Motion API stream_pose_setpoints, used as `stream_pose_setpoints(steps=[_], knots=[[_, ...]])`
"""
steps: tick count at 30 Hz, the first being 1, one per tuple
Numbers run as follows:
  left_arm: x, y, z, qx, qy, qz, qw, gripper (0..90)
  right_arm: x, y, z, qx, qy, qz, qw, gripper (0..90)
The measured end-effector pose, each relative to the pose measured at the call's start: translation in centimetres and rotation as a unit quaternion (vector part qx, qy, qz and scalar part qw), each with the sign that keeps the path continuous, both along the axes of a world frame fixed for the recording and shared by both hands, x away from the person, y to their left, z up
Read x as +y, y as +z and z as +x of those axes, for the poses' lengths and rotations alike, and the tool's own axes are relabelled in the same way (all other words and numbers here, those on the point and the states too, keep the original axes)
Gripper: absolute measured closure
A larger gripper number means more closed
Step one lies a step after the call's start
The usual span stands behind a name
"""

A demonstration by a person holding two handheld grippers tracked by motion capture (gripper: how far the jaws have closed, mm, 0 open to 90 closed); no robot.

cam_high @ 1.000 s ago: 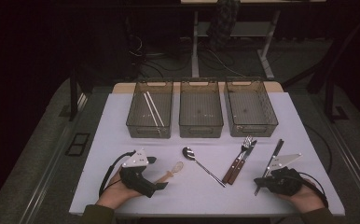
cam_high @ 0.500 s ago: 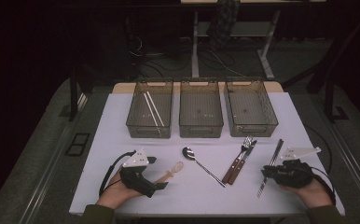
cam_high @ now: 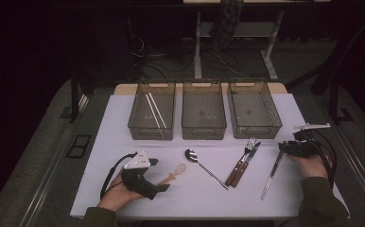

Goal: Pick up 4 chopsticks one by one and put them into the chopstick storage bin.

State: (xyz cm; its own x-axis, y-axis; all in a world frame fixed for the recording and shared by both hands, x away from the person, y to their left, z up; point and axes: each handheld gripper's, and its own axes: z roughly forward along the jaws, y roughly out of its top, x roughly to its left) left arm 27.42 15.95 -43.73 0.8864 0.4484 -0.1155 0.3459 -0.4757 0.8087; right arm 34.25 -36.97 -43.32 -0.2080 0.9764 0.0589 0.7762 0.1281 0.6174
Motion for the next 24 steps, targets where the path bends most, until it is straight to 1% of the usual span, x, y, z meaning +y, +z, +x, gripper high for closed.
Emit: stream_pose_setpoints(steps=[2, 5, 8, 11, 12, 16, 19, 21, 24], knots=[[-0.01, 0.0, 0.0, 0.0, 0.0, 0.0, 1.0, 0.0, -0.21, -0.18, 0.27, 0.003, -0.012, 0.003, 0.9999, 54.3], [-0.06, -0.02, 0.0, 0.001, -0.001, 0.0, 1.0, 0.0, -0.29, -0.45, 0.4, 0.009, -0.018, -0.002, 0.9998, 54.3], [-0.09, -0.01, -0.02, -0.001, -0.002, 0.001, 1.0, 0.0, -0.12, -0.62, 0.46, 0.014, -0.011, -0.002, 0.9998, 55.0], [-0.09, -0.02, -0.02, 0.0, -0.002, 0.002, 1.0, 0.0, 0.19, -0.84, 0.6, 0.019, -0.005, -0.008, 0.9998, 56.0], [-0.09, -0.03, 0.0, 0.0, -0.002, 0.001, 1.0, 0.0, 0.29, -0.87, 0.62, 0.019, -0.004, -0.013, 0.9997, 56.3], [-0.1, -0.05, 0.02, 0.0, -0.003, 0.002, 1.0, 0.0, 0.25, -0.86, 0.61, 0.019, -0.005, -0.011, 0.9998, 57.9], [-0.11, -0.05, 0.0, 0.0, -0.003, 0.002, 1.0, 0.0, 0.37, -0.87, 0.63, 0.017, 0.001, -0.01, 0.9998, 60.9], [-0.1, -0.03, -0.02, 0.0, -0.003, 0.001, 1.0, 0.0, 0.48, -0.88, 0.63, 0.018, 0.005, -0.014, 0.9997, 62.1], [-0.11, -0.05, 0.0, 0.0, -0.003, 0.002, 1.0, 0.0, 0.47, -0.87, 0.61, 0.018, 0.008, -0.013, 0.9997, 63.5]])
